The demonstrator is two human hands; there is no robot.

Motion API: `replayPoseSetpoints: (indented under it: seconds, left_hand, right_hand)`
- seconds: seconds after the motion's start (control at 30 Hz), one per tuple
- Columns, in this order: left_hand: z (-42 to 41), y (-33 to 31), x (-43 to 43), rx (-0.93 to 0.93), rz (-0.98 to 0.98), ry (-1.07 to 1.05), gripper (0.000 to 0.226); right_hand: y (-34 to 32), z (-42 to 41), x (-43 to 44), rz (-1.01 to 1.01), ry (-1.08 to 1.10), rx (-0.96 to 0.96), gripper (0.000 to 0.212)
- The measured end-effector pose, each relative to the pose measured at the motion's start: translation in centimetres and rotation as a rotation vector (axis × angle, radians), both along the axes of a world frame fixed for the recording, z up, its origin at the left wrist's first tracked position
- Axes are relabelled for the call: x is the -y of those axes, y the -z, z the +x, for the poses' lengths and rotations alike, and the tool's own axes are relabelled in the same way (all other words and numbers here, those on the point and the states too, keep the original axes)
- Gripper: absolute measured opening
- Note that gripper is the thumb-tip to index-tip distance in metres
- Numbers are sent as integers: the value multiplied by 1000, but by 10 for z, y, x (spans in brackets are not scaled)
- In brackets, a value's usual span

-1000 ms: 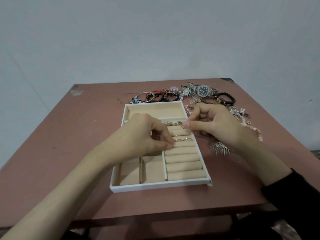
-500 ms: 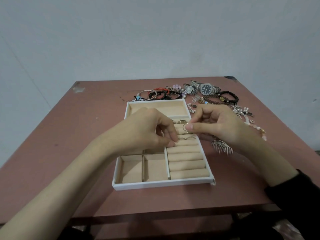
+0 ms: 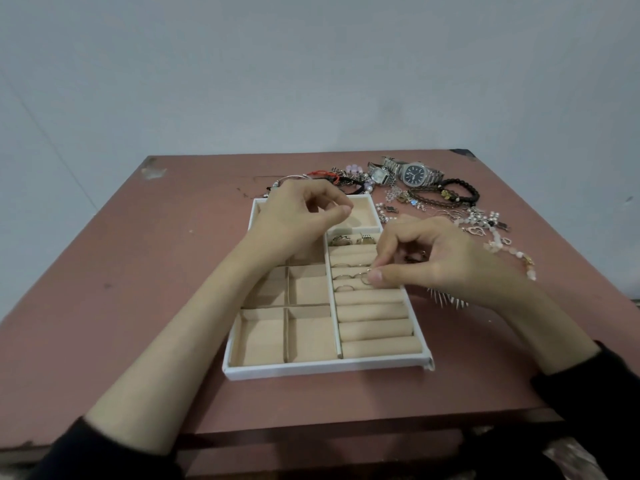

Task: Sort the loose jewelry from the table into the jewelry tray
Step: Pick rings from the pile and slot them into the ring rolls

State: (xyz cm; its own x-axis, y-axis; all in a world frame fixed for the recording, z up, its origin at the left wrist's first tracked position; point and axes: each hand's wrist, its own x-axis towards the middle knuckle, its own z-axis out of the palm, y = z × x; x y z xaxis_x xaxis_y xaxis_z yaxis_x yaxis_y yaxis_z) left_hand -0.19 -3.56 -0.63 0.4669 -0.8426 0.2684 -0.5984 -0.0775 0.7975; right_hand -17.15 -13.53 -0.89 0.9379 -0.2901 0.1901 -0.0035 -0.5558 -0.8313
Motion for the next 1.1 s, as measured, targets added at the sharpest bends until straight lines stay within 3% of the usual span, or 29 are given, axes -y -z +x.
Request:
replayPoseSetpoints:
  seconds: [0.33,0.6,1.1]
  left_hand:
    - [0,6,1,32,-26,-27,9]
    - [2,8,2,25,-29,-36,9]
    - [1,8,2,14,-12,-30,8]
  right_hand:
    - [8,3,2,-211,-21,1,14]
    - [3,2,0,-171,-16,-35,3]
    - [7,4,0,-218,-39,-19,7]
